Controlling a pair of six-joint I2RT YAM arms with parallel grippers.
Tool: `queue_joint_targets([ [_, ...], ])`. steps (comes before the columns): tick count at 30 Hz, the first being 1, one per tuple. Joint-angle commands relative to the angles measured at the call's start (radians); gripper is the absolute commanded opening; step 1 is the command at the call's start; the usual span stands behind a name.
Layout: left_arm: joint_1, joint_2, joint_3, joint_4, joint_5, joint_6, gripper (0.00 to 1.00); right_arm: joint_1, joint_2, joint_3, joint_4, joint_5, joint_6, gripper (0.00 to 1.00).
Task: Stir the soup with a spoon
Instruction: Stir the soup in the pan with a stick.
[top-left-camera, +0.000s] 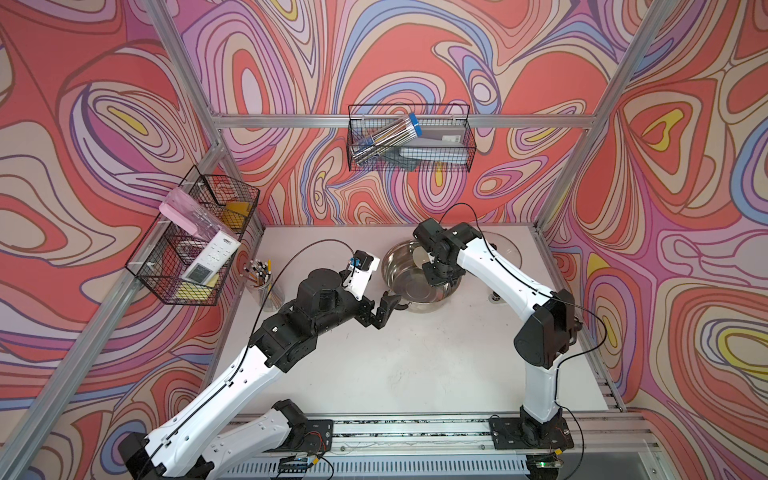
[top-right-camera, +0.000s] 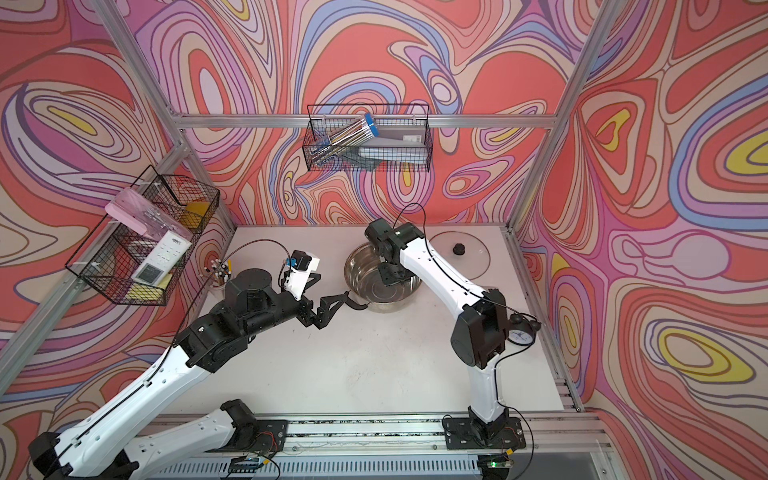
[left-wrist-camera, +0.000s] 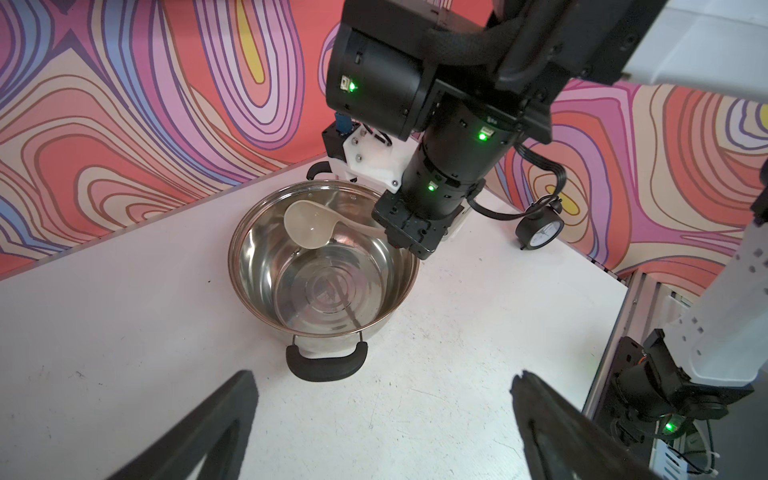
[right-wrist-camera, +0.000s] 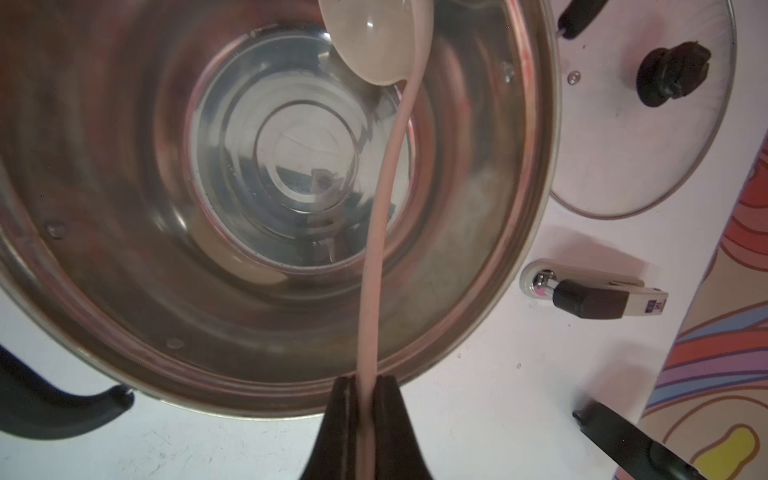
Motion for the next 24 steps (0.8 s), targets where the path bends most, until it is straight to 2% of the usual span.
queue_joint_targets([
  [1, -0.004, -0.015, 0.006, -0.004, 0.002, -0.01, 0.99, 0.015, 0.028, 0.083, 0.004, -0.046, -0.015, 0.0],
  [9, -0.004, -0.004, 0.006, 0.006, -0.001, -0.013, 0.99, 0.097, 0.027, 0.089, -0.019, -0.066, -0.01, 0.0],
  [15, -0.004, -0.002, 0.002, 0.008, -0.004, -0.016, 0.99, 0.143, -0.053, -0.011, -0.014, -0.078, 0.025, 0.0],
  [24, -0.004, -0.007, -0.02, 0.026, -0.006, -0.022, 0.99, 0.15, -0.213, -0.221, -0.038, -0.057, 0.077, 0.0],
])
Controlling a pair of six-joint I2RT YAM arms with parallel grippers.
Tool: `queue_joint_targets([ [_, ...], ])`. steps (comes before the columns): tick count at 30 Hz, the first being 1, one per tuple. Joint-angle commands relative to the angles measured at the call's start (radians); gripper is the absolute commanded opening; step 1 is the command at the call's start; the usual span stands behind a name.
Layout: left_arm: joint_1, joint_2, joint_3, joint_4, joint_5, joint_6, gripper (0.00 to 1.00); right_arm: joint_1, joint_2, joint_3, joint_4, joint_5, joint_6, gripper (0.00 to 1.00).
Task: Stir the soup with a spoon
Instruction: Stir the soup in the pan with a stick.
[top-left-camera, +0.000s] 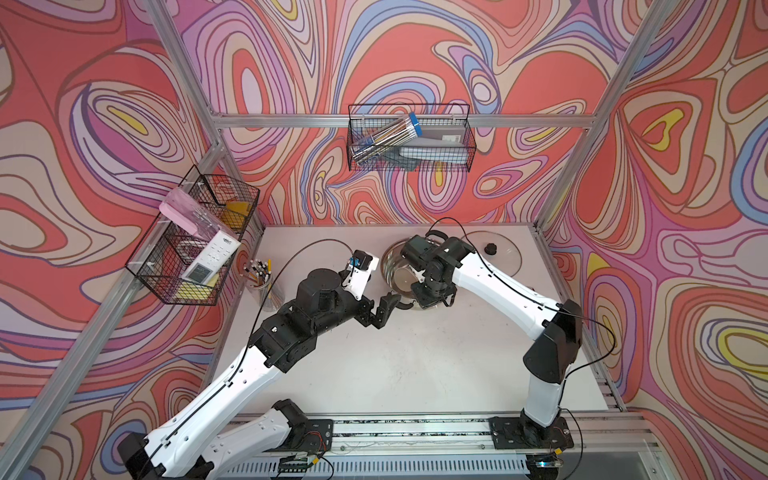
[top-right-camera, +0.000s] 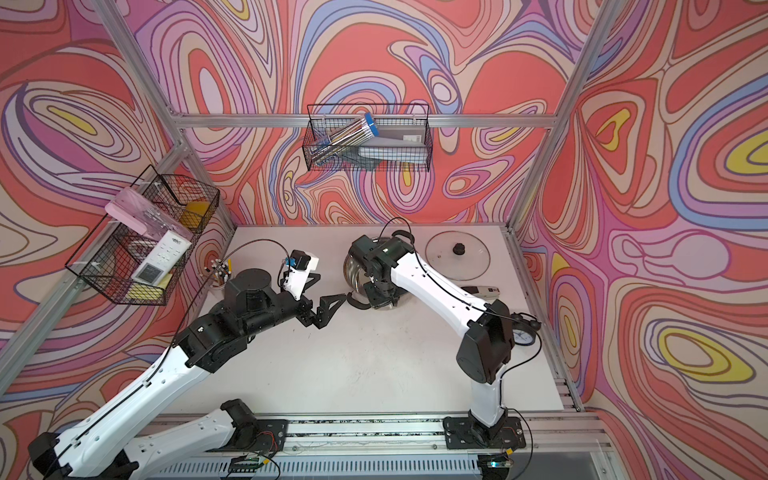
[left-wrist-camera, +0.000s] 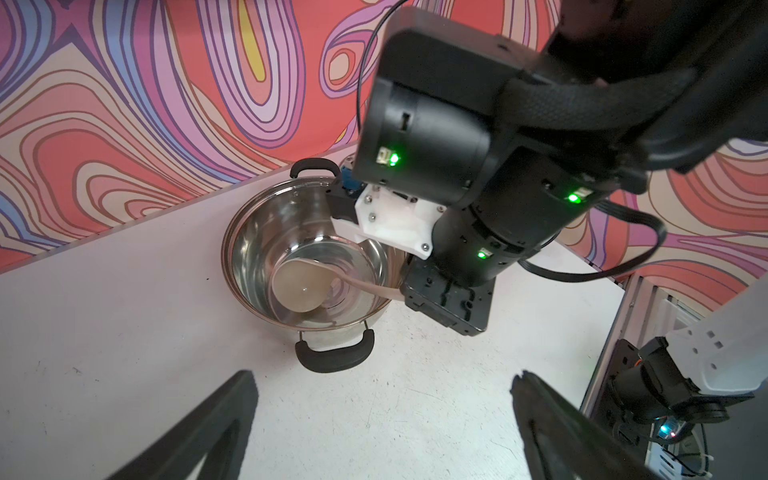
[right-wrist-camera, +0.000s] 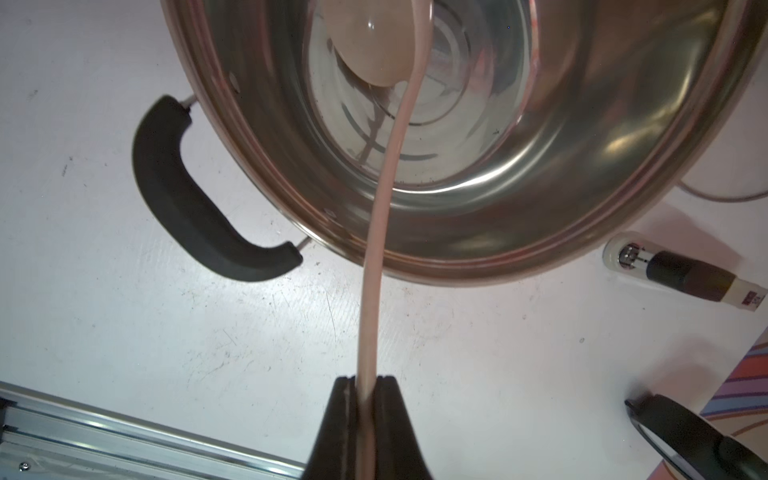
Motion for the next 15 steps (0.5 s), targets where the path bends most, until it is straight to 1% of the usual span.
queue_joint_targets([
  [1, -0.004, -0.005, -0.021, 0.03, -0.004, -0.01, 0.99, 0.002, -0.067, -0.058, -0.017, 0.027, 0.031, 0.0],
  [2, -0.004, -0.007, -0.023, 0.033, -0.003, -0.011, 0.99, 0.003, -0.067, -0.078, -0.026, 0.037, 0.032, 0.0],
  [3, -0.004, -0.006, -0.026, 0.036, -0.004, -0.012, 0.99, 0.003, -0.101, -0.095, -0.033, 0.056, 0.032, 0.0],
  [7, -0.004, -0.008, -0.029, 0.036, -0.001, -0.016, 0.99, -0.003, -0.123, -0.131, -0.05, 0.131, 0.038, 0.0],
  [11, -0.004, -0.015, -0.032, 0.03, -0.001, -0.016, 0.99, -0.046, -0.119, -0.117, -0.043, 0.158, 0.041, 0.0],
  [15, -0.004, -0.028, -0.033, 0.014, -0.013, -0.021, 0.99, -0.086, -0.08, -0.07, -0.036, 0.177, 0.014, 0.0],
])
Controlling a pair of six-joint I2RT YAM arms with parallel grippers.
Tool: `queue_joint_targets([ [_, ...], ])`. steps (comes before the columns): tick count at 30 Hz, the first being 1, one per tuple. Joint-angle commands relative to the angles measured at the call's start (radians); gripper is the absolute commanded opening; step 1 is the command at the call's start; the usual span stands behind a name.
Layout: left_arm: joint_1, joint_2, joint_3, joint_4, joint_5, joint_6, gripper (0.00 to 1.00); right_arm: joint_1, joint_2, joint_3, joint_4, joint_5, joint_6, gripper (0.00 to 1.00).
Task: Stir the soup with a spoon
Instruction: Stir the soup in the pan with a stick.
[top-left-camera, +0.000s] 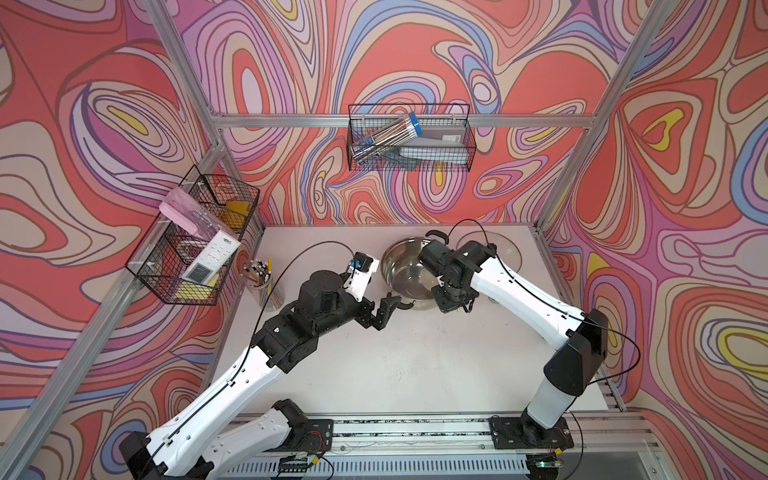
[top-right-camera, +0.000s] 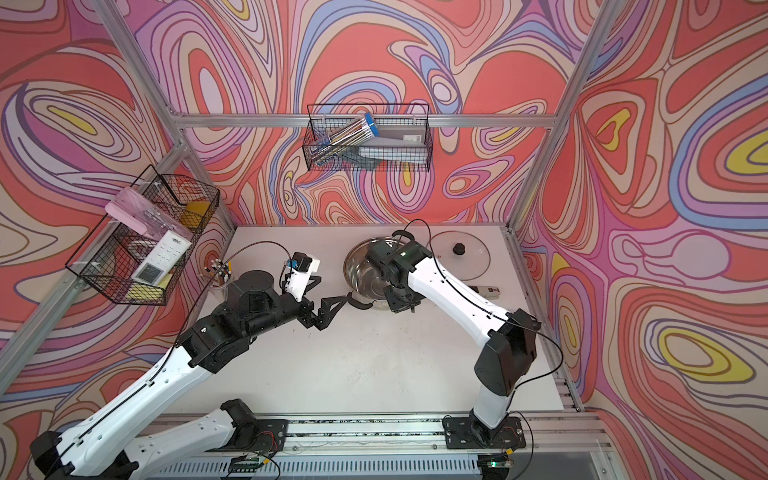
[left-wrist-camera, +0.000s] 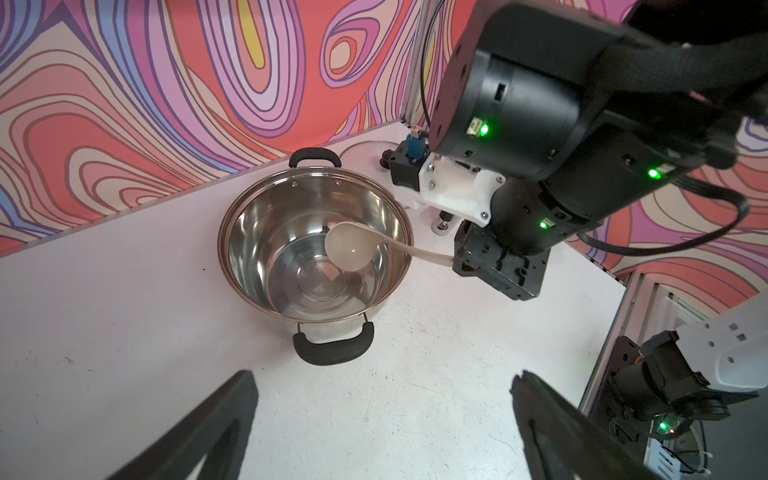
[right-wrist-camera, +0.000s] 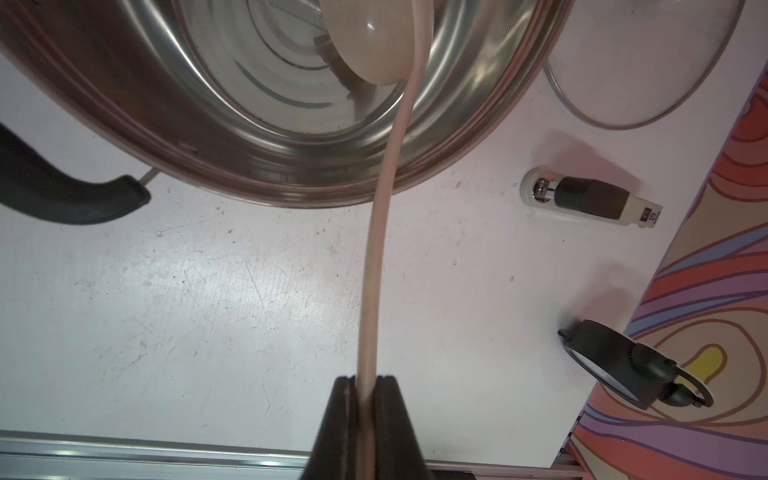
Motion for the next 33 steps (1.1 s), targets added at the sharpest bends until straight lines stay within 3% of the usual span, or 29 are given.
queue_joint_targets([
  [1, -0.004, -0.028, -0.01, 0.004, -0.013, -0.009, 0.99, -0.03, 0.021, 0.051, 0.013, 0.05, -0.016, 0.0],
  [9, -0.004, -0.041, -0.008, -0.039, -0.03, -0.024, 0.99, -0.05, 0.155, 0.179, 0.029, 0.053, -0.081, 0.0],
  [14, -0.004, -0.029, 0.019, -0.073, -0.047, -0.021, 0.99, -0.048, 0.214, 0.268, 0.03, -0.021, -0.095, 0.0],
  [21, -0.004, -0.016, 0.029, -0.061, -0.051, -0.007, 0.99, 0.006, 0.257, 0.353, -0.005, -0.048, -0.104, 0.0],
  [33, -0.004, 0.034, 0.045, -0.022, -0.021, 0.003, 0.99, 0.043, 0.098, 0.15, -0.004, -0.045, -0.049, 0.0],
])
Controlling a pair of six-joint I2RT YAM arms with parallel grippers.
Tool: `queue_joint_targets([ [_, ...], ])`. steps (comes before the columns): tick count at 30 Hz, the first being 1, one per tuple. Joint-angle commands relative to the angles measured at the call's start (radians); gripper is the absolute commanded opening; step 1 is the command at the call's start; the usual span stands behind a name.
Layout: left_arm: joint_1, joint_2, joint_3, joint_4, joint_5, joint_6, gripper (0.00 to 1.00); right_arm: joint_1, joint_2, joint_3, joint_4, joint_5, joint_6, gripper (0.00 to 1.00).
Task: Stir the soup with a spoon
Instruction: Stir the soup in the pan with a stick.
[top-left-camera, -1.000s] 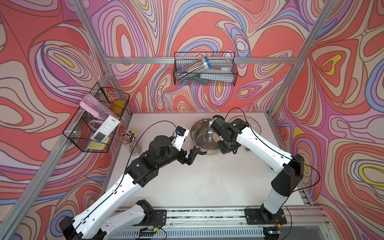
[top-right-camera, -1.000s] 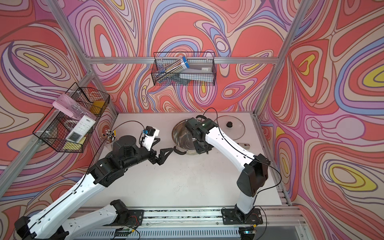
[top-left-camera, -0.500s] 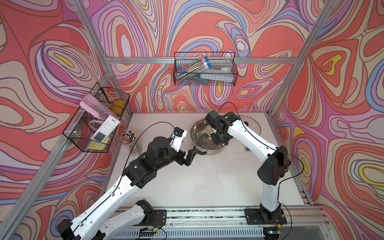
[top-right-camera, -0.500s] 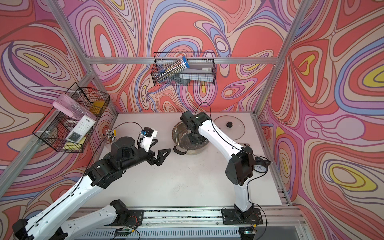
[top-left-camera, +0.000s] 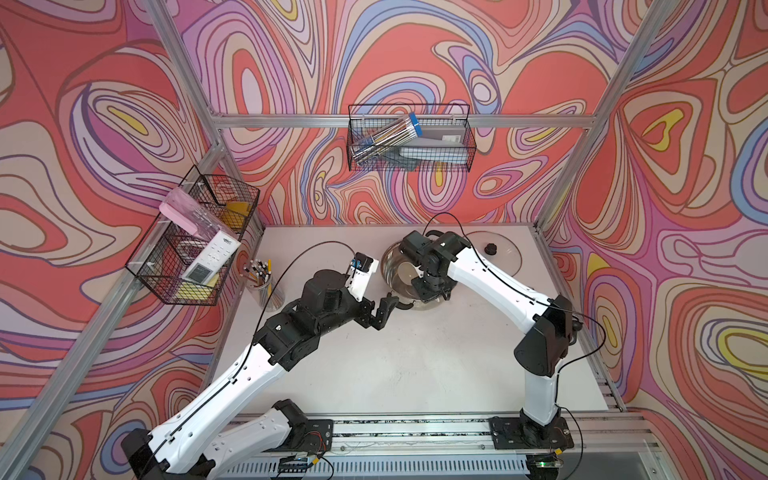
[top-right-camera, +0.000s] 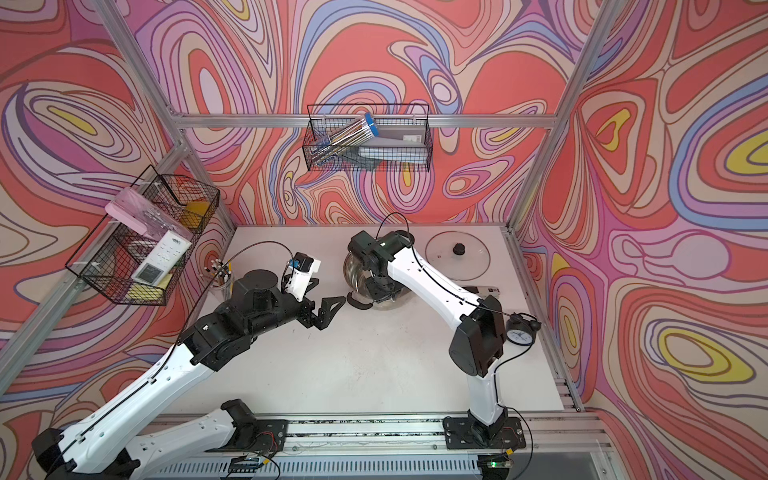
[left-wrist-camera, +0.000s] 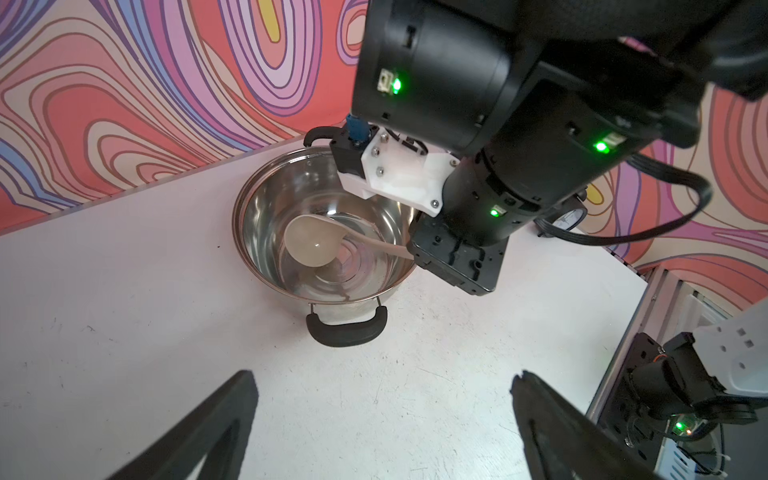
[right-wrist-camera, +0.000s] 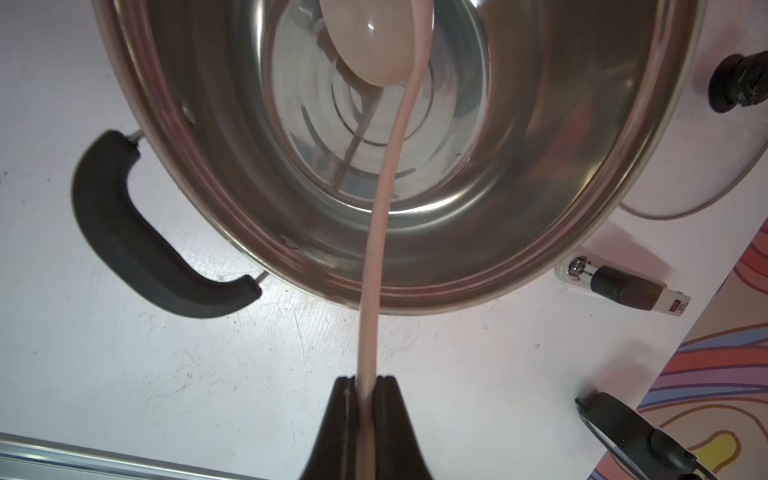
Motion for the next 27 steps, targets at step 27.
queue_joint_targets([
  [27, -0.007, -0.001, 0.02, 0.023, 0.018, -0.009, 0.99, -0.126, 0.017, 0.041, 0.038, 0.084, -0.027, 0.0],
])
